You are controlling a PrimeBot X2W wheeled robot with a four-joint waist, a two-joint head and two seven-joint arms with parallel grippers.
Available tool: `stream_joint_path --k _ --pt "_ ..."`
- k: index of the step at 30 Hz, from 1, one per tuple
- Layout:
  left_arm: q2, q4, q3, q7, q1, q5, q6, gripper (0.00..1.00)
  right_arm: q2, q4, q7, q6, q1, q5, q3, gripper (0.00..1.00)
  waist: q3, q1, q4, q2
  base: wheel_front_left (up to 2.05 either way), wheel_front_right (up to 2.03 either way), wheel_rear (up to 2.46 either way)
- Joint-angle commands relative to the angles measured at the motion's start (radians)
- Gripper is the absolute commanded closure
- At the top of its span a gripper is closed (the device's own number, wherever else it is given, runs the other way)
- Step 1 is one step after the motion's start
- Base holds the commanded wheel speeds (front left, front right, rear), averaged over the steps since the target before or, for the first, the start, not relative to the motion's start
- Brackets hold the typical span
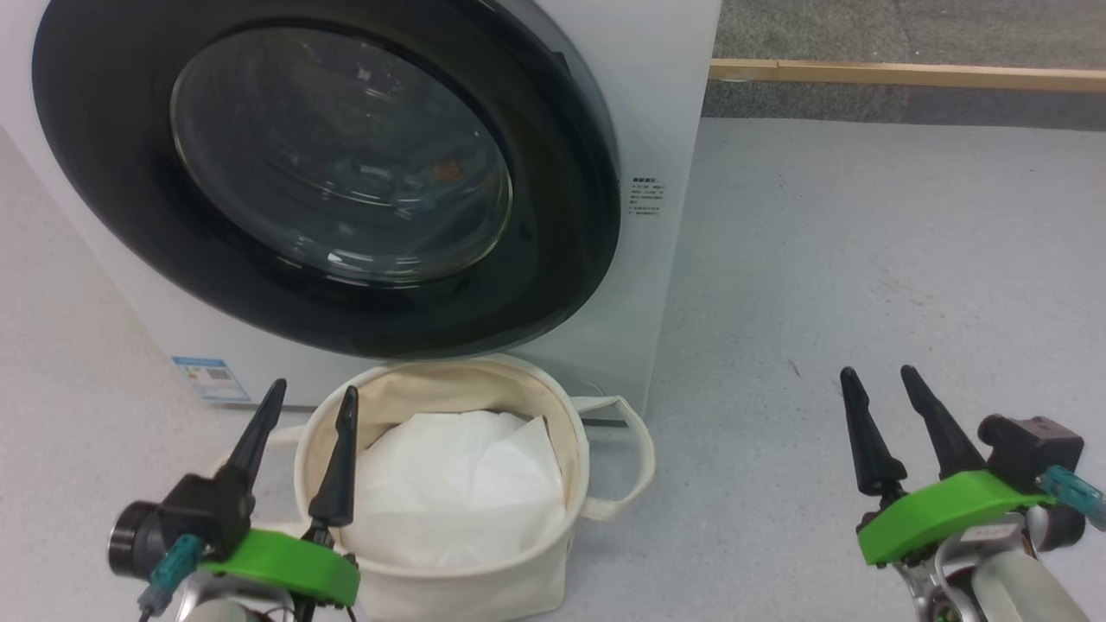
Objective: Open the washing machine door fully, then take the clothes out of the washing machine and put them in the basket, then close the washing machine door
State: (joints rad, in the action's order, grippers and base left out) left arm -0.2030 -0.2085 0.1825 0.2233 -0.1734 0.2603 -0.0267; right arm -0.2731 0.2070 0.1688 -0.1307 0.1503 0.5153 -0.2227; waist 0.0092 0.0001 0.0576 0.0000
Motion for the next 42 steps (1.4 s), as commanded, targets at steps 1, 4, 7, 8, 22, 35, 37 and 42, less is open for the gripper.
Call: stream_joint_path --k 1,4,7,8,22,35,37,42 --pt "-0.029 0.043 -0.028 0.016 -0.067 -0.037 0.006 0.00 -0.031 -0.040 0.016 0.000 0.047 -0.031 -0.022 0.00 0.003 0.0000 0.001 0.0000 0.00 0.00 0.00" --pt "-0.031 0.046 -0.027 0.021 -0.071 -0.063 0.006 0.00 -0.035 -0.043 0.020 0.000 0.050 -0.050 -0.025 0.00 0.006 0.0000 0.003 0.0000 0.00 0.00 0.00" --pt "-0.034 0.050 -0.025 0.030 -0.076 -0.100 0.006 0.00 -0.041 -0.045 0.025 0.000 0.053 -0.076 -0.027 0.00 0.008 0.0000 0.005 0.0000 0.00 0.00 0.00" --pt "-0.035 0.051 -0.025 0.033 -0.077 -0.113 0.007 0.00 -0.043 -0.045 0.027 0.000 0.053 -0.085 -0.028 0.00 0.008 0.0000 0.006 0.0000 0.00 0.00 0.00" --pt "-0.031 0.049 -0.046 0.038 -0.074 -0.138 -0.003 0.00 -0.037 -0.024 0.030 0.000 0.046 -0.084 0.008 0.00 0.009 0.0000 0.005 0.0000 0.00 0.00 0.00" --pt "-0.022 0.050 -0.072 0.038 -0.075 -0.139 -0.012 0.00 -0.026 -0.003 0.034 0.000 0.053 -0.061 0.025 0.00 0.024 0.0000 0.010 0.0000 0.00 0.00 0.00" --pt "-0.019 0.052 -0.083 0.038 -0.075 -0.133 -0.014 0.00 -0.021 0.003 0.037 0.000 0.062 -0.049 0.027 0.00 0.032 0.0000 0.014 0.0000 0.00 0.00 0.00" --pt "-0.014 0.051 -0.099 0.038 -0.076 -0.126 -0.018 0.00 -0.020 0.013 0.044 0.000 0.091 -0.023 0.028 0.00 0.061 0.0000 0.025 0.0000 0.00 0.00 0.00"
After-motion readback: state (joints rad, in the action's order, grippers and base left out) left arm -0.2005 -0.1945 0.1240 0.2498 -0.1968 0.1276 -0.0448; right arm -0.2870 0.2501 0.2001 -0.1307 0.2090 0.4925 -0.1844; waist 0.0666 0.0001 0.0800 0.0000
